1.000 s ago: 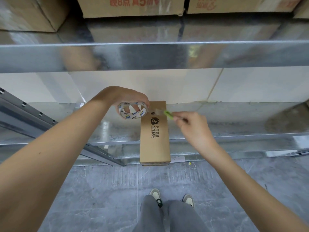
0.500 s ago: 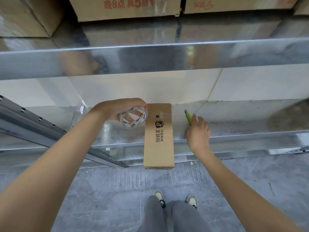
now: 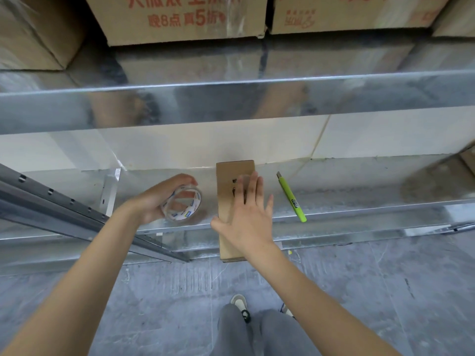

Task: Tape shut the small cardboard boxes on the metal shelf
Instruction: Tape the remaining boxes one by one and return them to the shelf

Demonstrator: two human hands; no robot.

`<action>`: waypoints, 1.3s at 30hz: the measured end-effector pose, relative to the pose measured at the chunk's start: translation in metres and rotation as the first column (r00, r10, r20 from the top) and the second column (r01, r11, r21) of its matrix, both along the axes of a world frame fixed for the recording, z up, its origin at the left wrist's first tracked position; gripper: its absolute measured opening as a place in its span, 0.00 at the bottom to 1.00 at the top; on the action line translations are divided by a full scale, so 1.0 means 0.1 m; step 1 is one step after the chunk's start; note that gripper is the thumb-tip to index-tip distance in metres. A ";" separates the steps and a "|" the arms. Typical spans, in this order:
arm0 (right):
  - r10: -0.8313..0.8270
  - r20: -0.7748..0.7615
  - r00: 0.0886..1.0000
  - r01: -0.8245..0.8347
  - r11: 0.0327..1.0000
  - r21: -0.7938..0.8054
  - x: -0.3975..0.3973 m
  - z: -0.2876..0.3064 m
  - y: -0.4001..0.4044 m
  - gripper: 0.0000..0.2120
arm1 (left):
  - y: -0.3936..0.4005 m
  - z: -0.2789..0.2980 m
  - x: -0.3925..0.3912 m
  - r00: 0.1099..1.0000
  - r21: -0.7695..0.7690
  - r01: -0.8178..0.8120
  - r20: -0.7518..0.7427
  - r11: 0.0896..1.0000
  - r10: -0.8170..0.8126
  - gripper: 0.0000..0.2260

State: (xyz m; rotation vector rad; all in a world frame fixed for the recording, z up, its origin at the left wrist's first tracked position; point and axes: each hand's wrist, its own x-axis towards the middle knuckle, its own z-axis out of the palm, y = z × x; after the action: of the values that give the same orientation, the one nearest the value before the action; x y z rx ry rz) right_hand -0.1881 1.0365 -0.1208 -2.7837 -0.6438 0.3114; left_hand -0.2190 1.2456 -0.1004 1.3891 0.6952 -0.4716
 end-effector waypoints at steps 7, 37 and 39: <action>0.054 -0.093 0.994 -0.057 0.998 -0.040 0.09 0.08 0.01 0.45 | 0.05 -0.01 -0.17 0.990 0.039 -0.135 0.033 0.990 0.134 0.06; 0.002 -0.103 0.995 0.077 0.650 0.756 0.31 1.16 -0.08 0.05 | -0.96 0.75 -0.11 0.849 0.201 -0.143 0.529 0.969 0.015 0.12; 0.028 -0.046 0.999 0.015 0.672 0.740 0.30 1.17 -0.10 0.05 | -1.03 0.74 -0.14 0.848 0.150 -0.176 0.525 0.973 0.072 0.17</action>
State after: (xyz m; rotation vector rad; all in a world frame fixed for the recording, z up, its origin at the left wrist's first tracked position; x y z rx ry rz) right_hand -0.1578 1.0262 -0.0036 -1.9685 -0.5919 0.0824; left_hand -0.2330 1.1423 -0.0263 1.5540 0.3863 0.0879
